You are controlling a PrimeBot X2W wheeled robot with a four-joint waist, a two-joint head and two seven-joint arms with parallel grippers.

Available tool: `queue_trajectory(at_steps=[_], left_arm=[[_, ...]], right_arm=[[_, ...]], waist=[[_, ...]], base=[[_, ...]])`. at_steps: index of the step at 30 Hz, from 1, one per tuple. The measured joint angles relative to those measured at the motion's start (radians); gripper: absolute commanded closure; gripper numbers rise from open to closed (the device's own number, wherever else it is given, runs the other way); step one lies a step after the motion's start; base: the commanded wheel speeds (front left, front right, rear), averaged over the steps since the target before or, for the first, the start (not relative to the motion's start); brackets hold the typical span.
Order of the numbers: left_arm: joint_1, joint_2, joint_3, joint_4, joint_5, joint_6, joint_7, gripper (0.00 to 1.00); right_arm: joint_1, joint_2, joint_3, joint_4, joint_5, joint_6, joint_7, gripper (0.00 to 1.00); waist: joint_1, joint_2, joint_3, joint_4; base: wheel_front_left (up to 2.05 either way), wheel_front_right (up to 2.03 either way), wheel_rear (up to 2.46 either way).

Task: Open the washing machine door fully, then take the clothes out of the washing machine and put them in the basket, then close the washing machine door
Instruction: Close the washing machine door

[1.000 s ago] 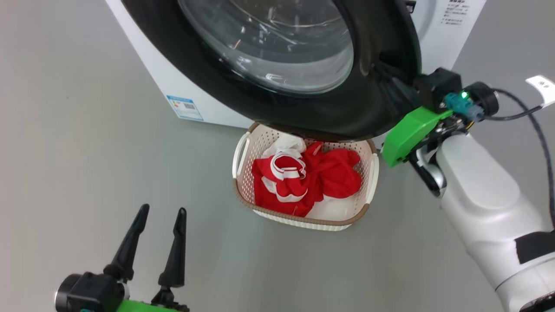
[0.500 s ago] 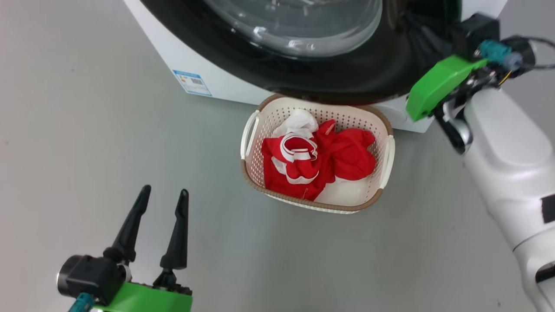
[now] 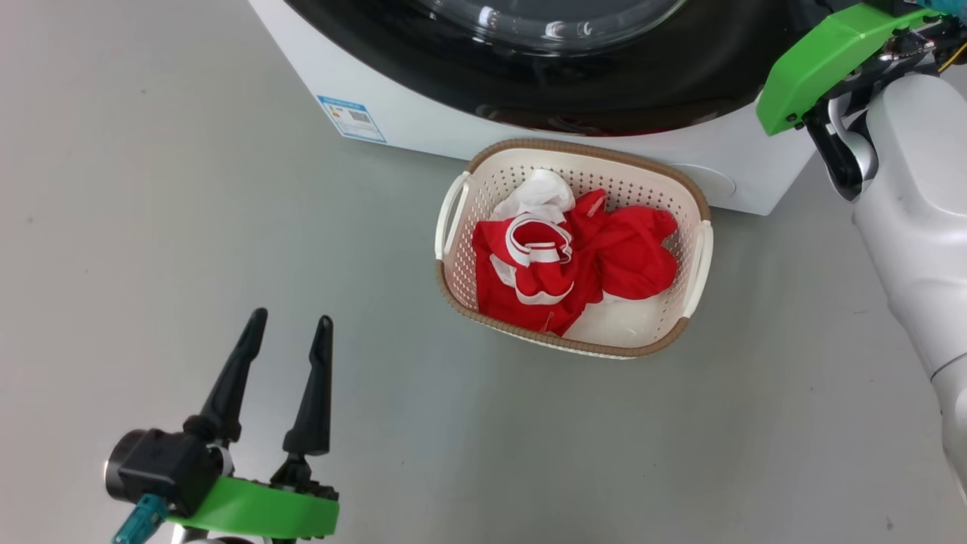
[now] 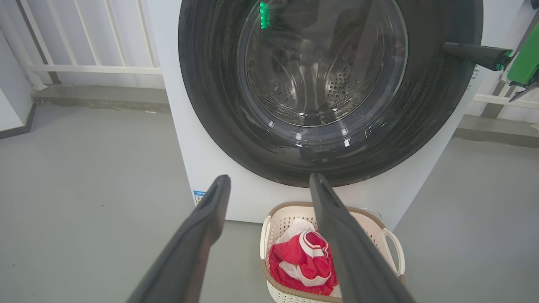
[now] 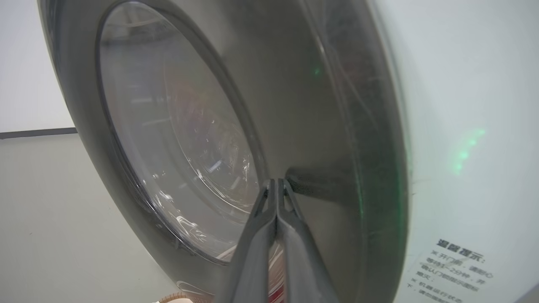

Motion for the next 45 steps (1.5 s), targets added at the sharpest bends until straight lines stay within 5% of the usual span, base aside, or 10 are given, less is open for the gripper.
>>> queue_trajectory(at_steps=[9,11,12,29,45], left_arm=[[0.000,0.000,0.005,0.005,0.001,-0.001,0.000,0.00],[0.000,0.000,0.007,0.005,0.001,-0.001,0.000,0.00],[0.000,0.000,0.008,0.005,0.001,-0.001,0.000,0.00],[0.014,0.000,0.039,0.009,-0.046,-0.001,-0.002,0.00],[0.099,0.013,0.080,0.051,-0.045,-0.001,-0.003,0.00]], right_arm=[[0.014,0.010,-0.002,-0.013,0.010,0.000,0.000,0.97],[0.035,0.012,-0.013,-0.041,0.011,-0.002,0.000,0.77],[0.052,0.014,-0.025,-0.058,0.016,-0.002,0.000,0.00],[0.427,0.054,-0.179,-0.397,-0.080,-0.002,0.000,0.00],[0.729,0.107,-0.295,-0.540,-0.115,-0.002,0.000,0.00]], waist=[[0.0000,0.0000,-0.020,-0.026],[0.0000,0.0000,-0.027,-0.036],[0.0000,0.0000,-0.031,-0.042],[0.0000,0.0000,-0.132,-0.165],[0.0000,0.0000,-0.292,-0.279]], base=[[0.00,0.00,0.00],[0.00,0.00,0.00],[0.00,0.00,0.00],[0.00,0.00,0.00],[0.00,0.00,0.00]])
